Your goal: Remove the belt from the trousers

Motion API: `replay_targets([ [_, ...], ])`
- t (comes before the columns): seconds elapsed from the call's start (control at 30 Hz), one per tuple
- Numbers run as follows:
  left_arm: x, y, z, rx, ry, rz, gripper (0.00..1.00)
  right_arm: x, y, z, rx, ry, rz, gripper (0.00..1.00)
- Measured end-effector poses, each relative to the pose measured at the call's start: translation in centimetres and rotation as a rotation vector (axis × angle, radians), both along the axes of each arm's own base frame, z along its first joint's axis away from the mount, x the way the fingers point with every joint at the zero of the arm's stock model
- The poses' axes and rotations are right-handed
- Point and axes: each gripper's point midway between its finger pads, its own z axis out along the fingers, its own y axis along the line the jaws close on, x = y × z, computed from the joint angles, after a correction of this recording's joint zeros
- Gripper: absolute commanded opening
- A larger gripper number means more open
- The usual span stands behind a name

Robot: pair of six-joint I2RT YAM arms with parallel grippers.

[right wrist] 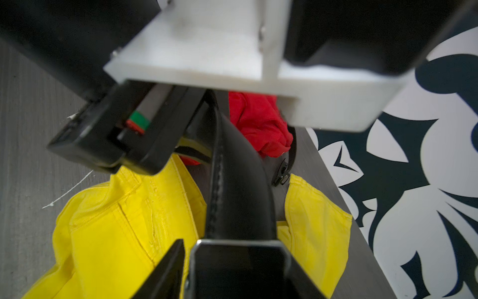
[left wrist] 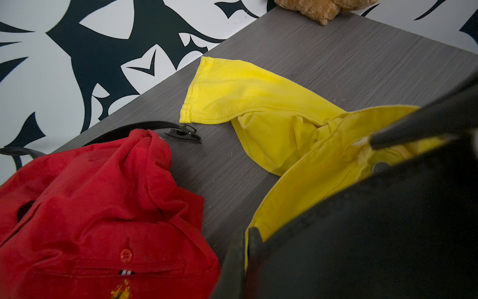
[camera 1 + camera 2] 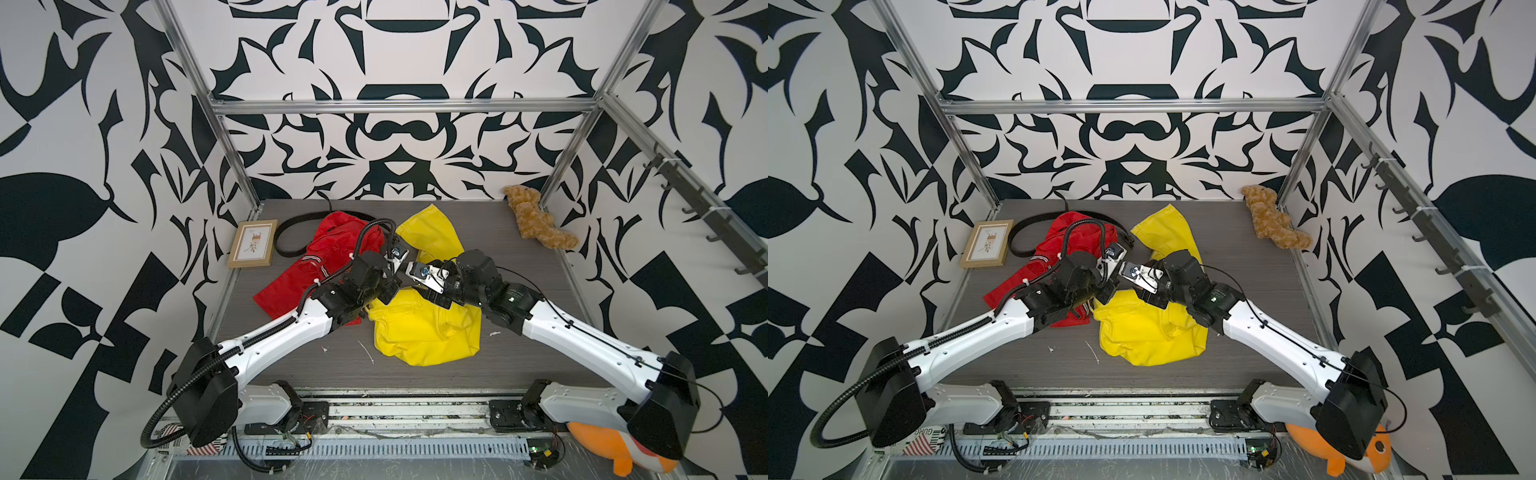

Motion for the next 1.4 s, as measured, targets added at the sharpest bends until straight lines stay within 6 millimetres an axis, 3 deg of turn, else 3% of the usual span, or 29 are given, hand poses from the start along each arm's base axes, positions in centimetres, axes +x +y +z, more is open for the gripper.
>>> replay_targets([
  [0.33,0.0,0.3,-0.4,0.009,-0.001,0.016,0.0,-0.1,-0.4,0.3,0.011,0.013,-0.004,0.0],
  [0.5,0.5,1.0,-1.0,0.002,0.011,0.036,0.0,-0.1,-2.0,0.9,0.051,0.07,0.007,0.0],
  [0.67,0.5,-0.3,0.5,-0.089,0.005,-0.032,0.0,-0.6,-3.0,2.9,0.15,0.096,0.044,0.0],
  [0.87,0.2,0.3,2.0,-0.191,0.034,-0.084,0.0,-1.1,-2.8,3.9,0.205,0.114,0.089,0.0],
  [1.07,-0.2,0.9,2.4,-0.228,0.05,-0.101,0.0,-1.4,-2.5,4.0,0.226,0.138,0.101,0.0],
  [1.27,-0.5,-0.1,1.4,-0.177,0.032,-0.086,0.0,-1.4,-2.9,3.4,0.238,0.196,0.087,0.0],
  [1.33,-0.4,-0.4,0.5,-0.142,0.029,-0.063,0.28,-1.1,-3.1,2.6,0.229,0.228,0.074,0.0],
  [1.4,0.1,-0.1,-0.9,-0.091,0.028,-0.024,0.45,-0.9,-3.4,1.6,0.217,0.271,0.056,0.0],
])
